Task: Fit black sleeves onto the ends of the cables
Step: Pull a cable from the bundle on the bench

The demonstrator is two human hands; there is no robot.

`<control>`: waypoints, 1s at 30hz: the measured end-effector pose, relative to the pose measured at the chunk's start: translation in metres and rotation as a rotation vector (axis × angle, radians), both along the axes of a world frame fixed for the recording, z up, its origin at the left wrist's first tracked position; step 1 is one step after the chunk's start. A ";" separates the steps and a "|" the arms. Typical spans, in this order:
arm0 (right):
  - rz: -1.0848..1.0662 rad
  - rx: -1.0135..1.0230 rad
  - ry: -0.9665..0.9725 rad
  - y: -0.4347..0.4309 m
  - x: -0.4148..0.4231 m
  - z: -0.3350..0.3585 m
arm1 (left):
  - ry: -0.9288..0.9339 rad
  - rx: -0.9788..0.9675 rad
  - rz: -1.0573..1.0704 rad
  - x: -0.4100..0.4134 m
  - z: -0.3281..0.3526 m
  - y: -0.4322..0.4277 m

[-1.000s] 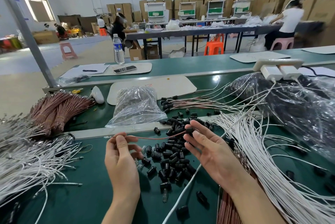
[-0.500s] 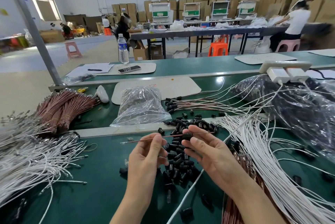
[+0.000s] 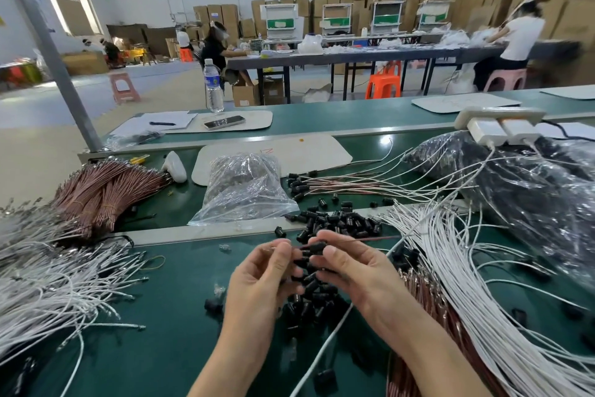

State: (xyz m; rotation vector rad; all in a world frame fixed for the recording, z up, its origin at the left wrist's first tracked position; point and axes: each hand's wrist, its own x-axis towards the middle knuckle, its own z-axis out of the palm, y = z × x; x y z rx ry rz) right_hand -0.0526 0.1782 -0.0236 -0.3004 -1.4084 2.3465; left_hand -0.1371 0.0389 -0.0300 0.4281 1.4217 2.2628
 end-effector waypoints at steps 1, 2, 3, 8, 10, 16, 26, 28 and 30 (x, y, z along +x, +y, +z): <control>-0.001 0.006 -0.004 -0.003 -0.001 0.000 | 0.017 -0.025 -0.043 0.003 0.000 0.002; -0.022 0.006 -0.001 -0.004 0.000 0.002 | 0.026 -0.048 -0.063 0.005 0.000 0.004; -0.068 0.005 0.009 -0.002 0.002 0.004 | 0.032 -0.074 -0.059 0.005 0.000 0.005; -0.466 -0.110 0.186 0.043 0.031 0.021 | 0.264 -0.355 -0.068 0.007 0.011 0.021; -0.636 -0.125 0.215 0.060 0.044 0.023 | 0.497 -0.515 -0.172 0.012 0.020 0.041; -0.794 -0.410 0.289 0.084 0.062 0.015 | 1.167 -0.974 -0.328 0.033 0.039 0.132; -0.729 -0.555 0.351 0.092 0.064 0.010 | 0.859 -1.160 -0.565 0.043 0.032 0.199; -0.716 -0.566 0.365 0.092 0.064 0.010 | 0.745 -1.147 -0.610 0.041 0.036 0.198; -0.708 -0.574 0.380 0.093 0.065 0.010 | 0.621 -1.105 -0.659 0.040 0.038 0.196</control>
